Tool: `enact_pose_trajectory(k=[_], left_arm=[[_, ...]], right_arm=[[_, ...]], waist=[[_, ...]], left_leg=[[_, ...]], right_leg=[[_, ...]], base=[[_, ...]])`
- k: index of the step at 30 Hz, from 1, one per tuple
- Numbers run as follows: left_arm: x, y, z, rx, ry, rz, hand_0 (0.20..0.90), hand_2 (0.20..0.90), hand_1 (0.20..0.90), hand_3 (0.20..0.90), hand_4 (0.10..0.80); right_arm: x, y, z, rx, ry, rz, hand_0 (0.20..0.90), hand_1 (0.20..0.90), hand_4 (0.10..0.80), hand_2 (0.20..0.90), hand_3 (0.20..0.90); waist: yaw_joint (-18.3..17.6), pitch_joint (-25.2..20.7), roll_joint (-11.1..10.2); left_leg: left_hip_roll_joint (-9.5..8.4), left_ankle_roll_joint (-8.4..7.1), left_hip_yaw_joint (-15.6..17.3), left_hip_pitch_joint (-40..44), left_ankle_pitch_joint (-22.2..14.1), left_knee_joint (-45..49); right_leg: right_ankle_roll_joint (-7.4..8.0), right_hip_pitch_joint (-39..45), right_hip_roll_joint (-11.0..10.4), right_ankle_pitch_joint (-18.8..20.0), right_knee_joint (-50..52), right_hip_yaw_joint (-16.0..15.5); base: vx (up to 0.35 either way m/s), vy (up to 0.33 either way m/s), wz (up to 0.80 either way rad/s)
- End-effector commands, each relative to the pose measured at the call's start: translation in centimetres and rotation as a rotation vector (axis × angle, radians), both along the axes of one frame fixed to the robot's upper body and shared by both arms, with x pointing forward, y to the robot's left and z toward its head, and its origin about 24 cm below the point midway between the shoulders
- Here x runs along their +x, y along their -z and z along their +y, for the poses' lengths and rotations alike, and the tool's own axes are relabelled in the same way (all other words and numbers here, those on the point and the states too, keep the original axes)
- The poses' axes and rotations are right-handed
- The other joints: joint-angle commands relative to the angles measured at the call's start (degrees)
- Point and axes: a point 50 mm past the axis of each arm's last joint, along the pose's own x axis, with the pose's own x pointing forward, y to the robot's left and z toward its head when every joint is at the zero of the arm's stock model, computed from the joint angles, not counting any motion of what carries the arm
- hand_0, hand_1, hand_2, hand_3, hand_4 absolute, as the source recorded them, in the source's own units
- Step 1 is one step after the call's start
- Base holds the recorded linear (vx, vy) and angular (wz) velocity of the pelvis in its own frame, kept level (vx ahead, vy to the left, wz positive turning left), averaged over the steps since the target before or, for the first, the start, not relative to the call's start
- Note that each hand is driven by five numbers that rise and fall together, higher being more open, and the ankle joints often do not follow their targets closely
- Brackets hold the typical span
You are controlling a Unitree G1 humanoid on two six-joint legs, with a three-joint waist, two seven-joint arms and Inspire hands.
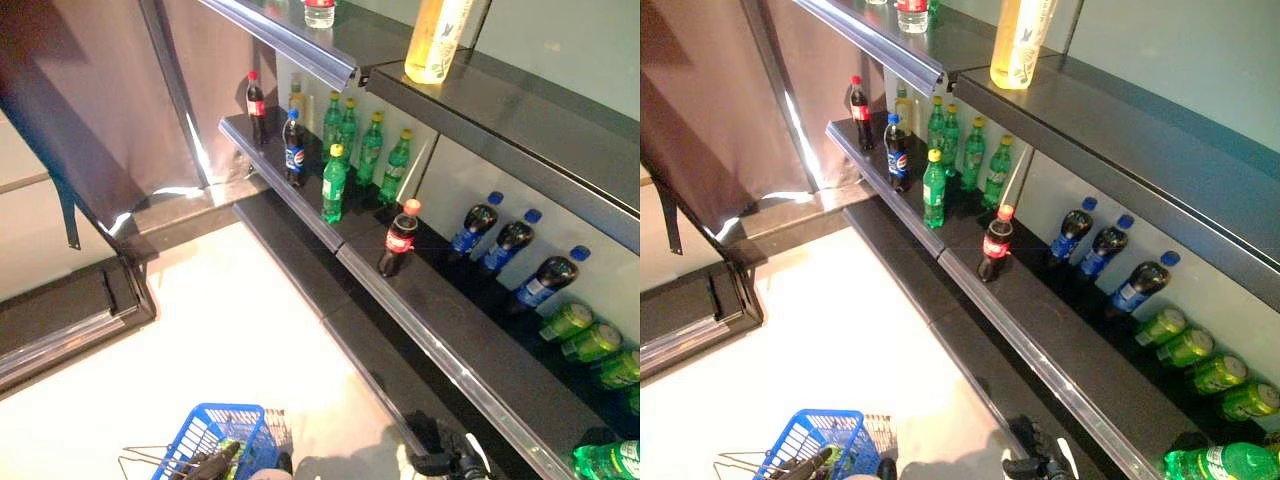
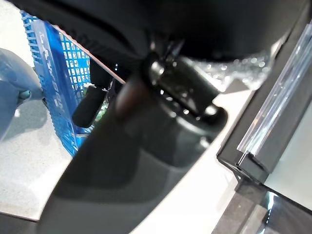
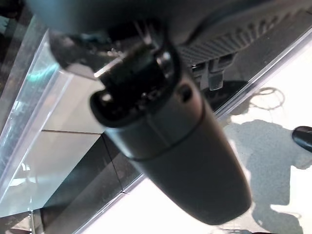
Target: Pick up the drink and place into the basket.
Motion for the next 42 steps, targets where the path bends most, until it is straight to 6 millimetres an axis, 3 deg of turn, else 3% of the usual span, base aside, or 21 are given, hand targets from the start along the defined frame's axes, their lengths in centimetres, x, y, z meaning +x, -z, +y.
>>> enact_pose_trajectory(k=[1, 3, 6, 7, 10, 11, 14, 16, 20, 23, 28, 30, 32, 34, 37, 40, 42], left_arm=[[8.7, -4.7, 2.5, 0.165, 0.103, -0.367, 0.300, 0.300, 0.300, 0.200, 0.100], [9.3, -4.9, 2.5, 0.167, 0.124, -0.375, 0.300, 0.300, 0.300, 0.200, 0.100], [9.3, -4.7, 2.1, 0.163, 0.154, -0.368, 0.300, 0.300, 0.300, 0.200, 0.100], [9.4, -4.6, 1.9, 0.161, 0.189, -0.358, 0.300, 0.300, 0.300, 0.200, 0.100], [9.6, -4.6, 1.7, 0.159, 0.203, -0.356, 0.300, 0.300, 0.300, 0.200, 0.100], [9.6, -4.5, 1.5, 0.153, 0.222, -0.357, 0.300, 0.300, 0.300, 0.200, 0.100], [9.3, -4.1, 1.1, 0.137, 0.251, -0.358, 0.300, 0.300, 0.300, 0.200, 0.100], [9.0, -4.0, 1.1, 0.127, 0.254, -0.359, 0.300, 0.300, 0.300, 0.200, 0.100], [8.2, -3.6, 1.0, 0.109, 0.277, -0.352, 0.300, 0.300, 0.300, 0.200, 0.100], [8.3, -3.4, 0.3, 0.087, 0.297, -0.348, 0.300, 0.300, 0.300, 0.200, 0.100], [9.1, -3.3, -0.5, 0.070, 0.309, -0.341, 0.300, 0.300, 0.300, 0.200, 0.100], [9.6, -3.6, -0.4, 0.064, 0.287, -0.365, 0.300, 0.300, 0.300, 0.200, 0.100], [9.9, -3.7, -0.6, 0.061, 0.295, -0.382, 0.300, 0.300, 0.300, 0.200, 0.100], [10.4, -3.9, -1.4, 0.054, 0.311, -0.406, 0.300, 0.300, 0.300, 0.200, 0.100], [11.3, -4.2, -2.1, 0.047, 0.347, -0.426, 0.300, 0.300, 0.300, 0.200, 0.100], [11.6, -4.4, -2.2, 0.046, 0.357, -0.434, 0.300, 0.300, 0.300, 0.200, 0.100], [11.6, -4.5, -1.9, 0.043, 0.353, -0.441, 0.300, 0.300, 0.300, 0.200, 0.100]], right_arm=[[2.1, -1.0, -0.4, -0.025, 0.000, -0.098, 0.900, 0.900, 0.800, 0.900, 0.900], [1.8, -1.0, -0.6, -0.021, 0.023, -0.098, 0.900, 0.900, 0.800, 0.900, 0.900], [1.5, -0.9, -1.0, -0.027, 0.052, -0.091, 0.900, 0.900, 0.800, 0.900, 0.900], [1.0, -0.8, -1.4, -0.026, 0.077, -0.083, 0.900, 0.900, 0.800, 0.900, 0.900], [0.9, -0.8, -1.6, -0.027, 0.091, -0.078, 0.900, 0.900, 0.800, 0.900, 0.900], [0.5, -0.7, -1.9, -0.034, 0.110, -0.071, 0.900, 0.900, 0.800, 0.900, 0.900], [-0.3, -0.6, -2.4, -0.046, 0.137, -0.057, 0.900, 0.900, 0.800, 0.900, 0.900], [-0.6, -0.6, -2.5, -0.052, 0.135, -0.045, 0.900, 0.900, 0.800, 0.900, 0.900], [-1.5, -0.4, -3.0, -0.067, 0.152, -0.015, 0.900, 0.900, 0.800, 0.900, 0.900], [-2.0, -0.3, -3.1, -0.082, 0.165, 0.000, 0.900, 0.900, 0.800, 0.900, 0.900], [-0.9, -0.6, -3.4, -0.079, 0.149, -0.026, 0.900, 0.900, 0.800, 0.900, 0.900], [-0.2, -0.9, -3.6, -0.078, 0.120, -0.042, 0.900, 0.900, 0.800, 0.900, 0.900], [0.0, -1.0, -3.7, -0.080, 0.119, -0.048, 0.900, 0.900, 0.800, 0.900, 0.900], [0.1, -1.2, -4.1, -0.086, 0.132, -0.060, 0.900, 0.900, 0.800, 0.900, 0.900], [0.2, -1.4, -4.7, -0.094, 0.178, -0.076, 0.900, 0.900, 0.800, 0.900, 0.900], [0.2, -1.4, -4.7, -0.096, 0.187, -0.074, 0.900, 0.900, 0.800, 0.900, 0.900], [0.1, -1.3, -4.6, -0.102, 0.180, -0.063, 0.900, 0.900, 0.800, 0.900, 0.900]], waist=[[0.55, -1.23, 1.25], [-0.42, -0.54, 2.41], [-1.73, -0.38, 3.27], [-2.90, -0.31, 2.85], [-4.38, 0.34, 2.20], [-5.85, 0.57, 1.62], [-7.81, 0.78, 1.53], [-8.57, 1.10, 1.75], [-9.87, 0.80, 1.33], [-10.45, -0.52, 1.02], [-11.02, -2.49, 0.44], [-10.35, -2.72, 0.94], [-9.97, -2.56, 0.90], [-9.38, -1.87, 0.34], [-8.65, -0.29, -0.92], [-8.12, 0.66, -0.94], [-7.79, 0.52, -0.25]], left_leg=[[-5.52, 4.83, -3.19, 0.37, -1.81, 0.30], [-5.49, 5.67, -6.21, 0.97, -1.92, 0.30], [-5.34, 5.61, -9.69, 1.38, -1.72, 0.30], [-6.29, 5.57, -12.68, 2.21, -1.97, 0.41], [-7.19, 5.33, -15.61, 3.62, -3.59, 1.15], [-8.23, 5.38, -18.35, 4.25, -5.06, 2.32], [-9.80, 5.35, -23.08, 5.42, -7.31, 4.16], [-10.30, 5.44, -25.04, 6.49, -8.65, 5.37], [-12.13, 6.62, -28.67, 8.35, -11.59, 7.29], [-13.19, 6.67, -31.71, 9.06, -12.51, 8.01], [-11.37, 4.96, -31.97, 9.47, -13.29, 10.41], [-8.57, 3.11, -30.44, 7.94, -9.82, 15.49], [-7.30, 1.91, -28.91, 6.04, -6.21, 19.01], [-7.32, 0.60, -23.92, 0.89, -1.84, 27.96], [-6.11, -0.24, -16.56, -8.23, -1.03, 38.67], [-5.06, 0.51, -14.17, -9.79, -2.96, 36.47], [-3.50, 0.26, -13.56, -8.67, -2.27, 26.97]], right_leg=[[1.57, -8.51, -1.19, 12.43, 18.69, 7.27], [1.35, -13.06, -0.33, 13.88, 27.50, 12.43], [-0.13, -16.18, 2.87, 13.06, 27.05, 15.70], [-0.91, -17.24, 4.74, 12.69, 21.83, 18.56], [-0.91, -17.08, 4.23, 13.98, 10.21, 21.93], [-0.84, -17.61, 5.89, 13.67, 2.05, 25.24], [-0.53, -19.82, 7.48, 15.53, -6.84, 28.99], [-0.48, -20.92, 8.32, 16.30, -10.78, 29.89], [-1.43, -22.45, 11.10, 17.64, -6.99, 33.94], [-2.54, -20.38, 13.02, 15.68, -6.41, 37.06], [-5.07, -18.22, 13.54, 11.36, -3.96, 35.82], [-6.52, -16.26, 13.89, 8.45, -3.60, 33.67], [-7.13, -14.76, 13.80, 7.48, -4.08, 32.17], [-7.97, -12.05, 13.13, 6.05, -4.94, 29.69], [-9.02, -8.57, 11.59, 4.38, -5.10, 27.13], [-8.84, -6.18, 11.33, 3.29, -5.71, 26.15], [-8.45, -4.96, 12.41, 2.43, -6.82, 26.48]], base=[[0.046, 0.157, 0.54], [0.045, 0.114, 0.57], [0.103, 0.015, 0.82], [0.223, -0.088, 0.77], [0.273, -0.142, 0.95], [0.274, -0.105, 0.94], [0.337, -0.072, 0.89], [0.371, -0.052, 0.87], [0.361, -0.077, 0.64], [0.297, -0.104, 1.15], [0.291, -0.209, 0.99], [0.237, -0.256, 0.45], [0.087, -0.155, 0.27], [0.089, -0.194, 0.39], [0.049, -0.168, 0.65], [0.095, -0.046, 0.46], [0.157, 0.059, 0.20]])
